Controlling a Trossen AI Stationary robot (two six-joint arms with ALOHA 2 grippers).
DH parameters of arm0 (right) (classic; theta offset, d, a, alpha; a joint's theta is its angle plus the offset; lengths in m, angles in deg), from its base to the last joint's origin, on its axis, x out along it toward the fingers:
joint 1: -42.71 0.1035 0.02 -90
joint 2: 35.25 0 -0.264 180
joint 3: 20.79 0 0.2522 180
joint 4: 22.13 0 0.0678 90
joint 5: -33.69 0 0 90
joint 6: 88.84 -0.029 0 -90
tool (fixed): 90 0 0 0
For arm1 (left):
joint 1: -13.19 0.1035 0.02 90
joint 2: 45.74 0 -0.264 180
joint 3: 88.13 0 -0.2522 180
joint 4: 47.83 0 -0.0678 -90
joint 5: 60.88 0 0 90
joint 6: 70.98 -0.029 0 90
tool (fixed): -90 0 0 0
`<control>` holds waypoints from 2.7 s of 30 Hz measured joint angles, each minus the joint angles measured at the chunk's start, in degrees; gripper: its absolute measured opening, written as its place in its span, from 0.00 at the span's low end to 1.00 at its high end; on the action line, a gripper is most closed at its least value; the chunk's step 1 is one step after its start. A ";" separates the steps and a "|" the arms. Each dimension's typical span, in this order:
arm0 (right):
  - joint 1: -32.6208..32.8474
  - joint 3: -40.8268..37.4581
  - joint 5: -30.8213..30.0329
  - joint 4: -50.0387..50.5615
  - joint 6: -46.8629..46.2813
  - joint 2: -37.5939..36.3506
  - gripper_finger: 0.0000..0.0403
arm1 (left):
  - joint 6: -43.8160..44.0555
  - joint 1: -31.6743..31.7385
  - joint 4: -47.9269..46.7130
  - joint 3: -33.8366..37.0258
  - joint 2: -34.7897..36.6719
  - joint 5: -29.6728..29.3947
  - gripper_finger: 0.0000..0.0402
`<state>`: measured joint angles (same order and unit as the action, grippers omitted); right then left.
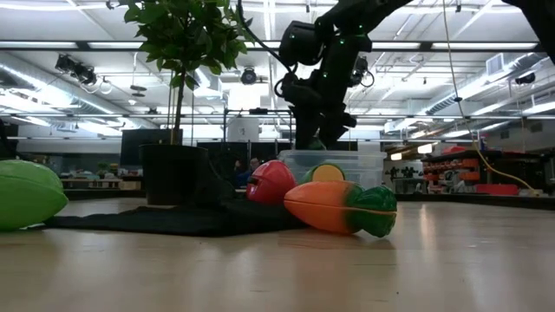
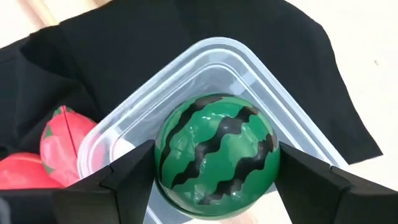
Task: Pick and placing Produce into tupperware
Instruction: Put the watermelon into the transparent bin, then put the cabbage into the transparent bin
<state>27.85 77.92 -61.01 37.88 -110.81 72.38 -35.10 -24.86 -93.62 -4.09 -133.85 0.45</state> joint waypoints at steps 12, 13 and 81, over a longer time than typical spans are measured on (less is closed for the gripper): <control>-0.04 0.00 -1.93 0.91 -14.84 0.00 0.72 | 0.00 -0.01 0.02 0.00 0.00 -0.01 0.25; -0.04 0.00 -2.06 0.91 -15.86 0.00 0.72 | 0.00 -0.01 0.02 0.00 0.00 0.00 0.25; 26.40 -0.09 -12.47 18.63 -13.74 -22.82 0.80 | 0.98 -0.04 -1.69 0.00 0.00 2.75 0.25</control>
<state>54.25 77.83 -73.48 56.51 -124.54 49.56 -34.12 -24.90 -95.31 -4.09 -133.85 3.21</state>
